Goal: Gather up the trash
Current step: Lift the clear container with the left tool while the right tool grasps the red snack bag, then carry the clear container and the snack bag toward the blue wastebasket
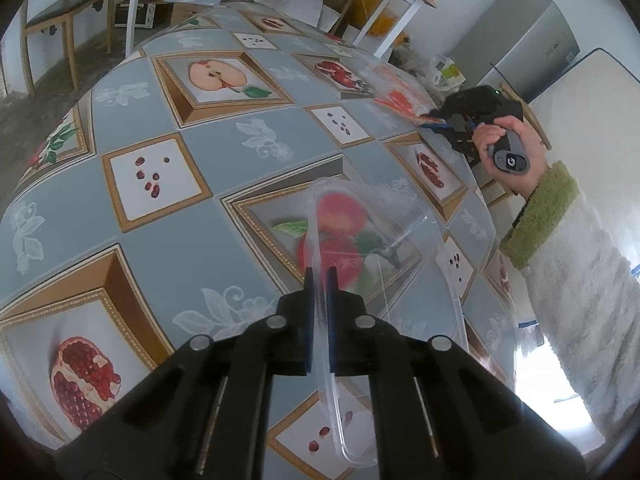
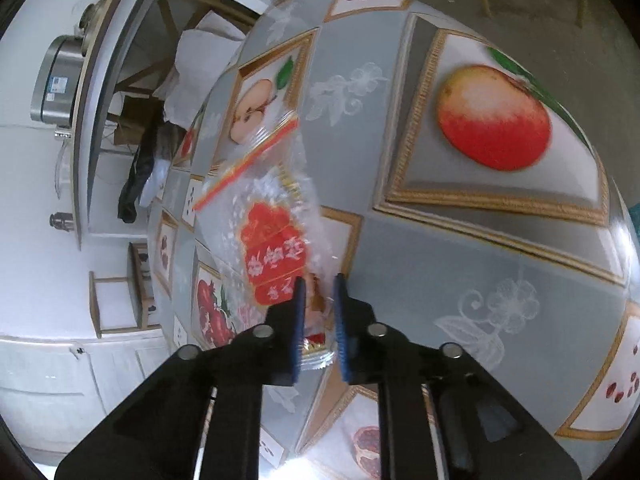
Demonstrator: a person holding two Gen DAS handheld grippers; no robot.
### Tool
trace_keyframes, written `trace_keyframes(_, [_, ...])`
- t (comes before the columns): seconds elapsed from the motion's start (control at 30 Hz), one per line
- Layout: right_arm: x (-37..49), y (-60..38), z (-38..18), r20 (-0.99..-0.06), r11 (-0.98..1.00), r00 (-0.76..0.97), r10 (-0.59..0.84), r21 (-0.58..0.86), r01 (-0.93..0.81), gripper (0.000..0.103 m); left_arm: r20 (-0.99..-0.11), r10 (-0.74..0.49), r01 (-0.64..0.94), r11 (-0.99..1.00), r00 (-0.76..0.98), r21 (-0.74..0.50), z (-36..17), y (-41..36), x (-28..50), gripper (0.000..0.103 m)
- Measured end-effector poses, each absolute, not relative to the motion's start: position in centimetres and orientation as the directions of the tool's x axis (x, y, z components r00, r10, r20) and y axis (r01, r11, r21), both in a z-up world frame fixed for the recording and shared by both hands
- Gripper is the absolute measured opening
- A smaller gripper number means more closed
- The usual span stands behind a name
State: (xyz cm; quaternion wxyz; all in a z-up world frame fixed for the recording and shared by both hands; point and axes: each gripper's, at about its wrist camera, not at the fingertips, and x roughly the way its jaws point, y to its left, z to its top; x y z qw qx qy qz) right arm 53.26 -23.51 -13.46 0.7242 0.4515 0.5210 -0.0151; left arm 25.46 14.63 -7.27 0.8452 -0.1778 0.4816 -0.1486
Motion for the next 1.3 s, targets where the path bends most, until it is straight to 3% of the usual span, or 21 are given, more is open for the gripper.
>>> trace_keyframes(0.23, [48.3, -24.8, -12.1, -0.74, 0.598, 0.451, 0.498, 0.67, 0.44, 0.008, -0.754, -0.412, 0.045, 0.889, 0.512, -0.455, -7.1, 15.4, 24.5, 0.003])
trace_keyframes(0.63, [32.1, -27.0, -9.4, -0.646, 0.554, 0.456, 0.612, 0.762, 0.334, 0.008, -0.733, -0.419, 0.037, 0.879, 0.536, -0.476, -6.8, 15.3, 22.0, 0.002])
trace_keyframes(0.97, [21.8, -28.2, -11.0, -0.537, 0.44, 0.507, 0.674, 0.843, 0.308, 0.007, -0.717, -0.396, 0.08, 0.898, 0.574, -0.432, -5.3, 13.9, 20.0, 0.002])
trace_keyframes(1.3, [17.1, -27.7, -12.8, -0.477, 0.395, 0.51, 0.716, 0.879, 0.268, 0.007, -0.686, -0.346, 0.103, 0.923, 0.64, -0.37, -3.9, 12.3, 17.1, 0.002])
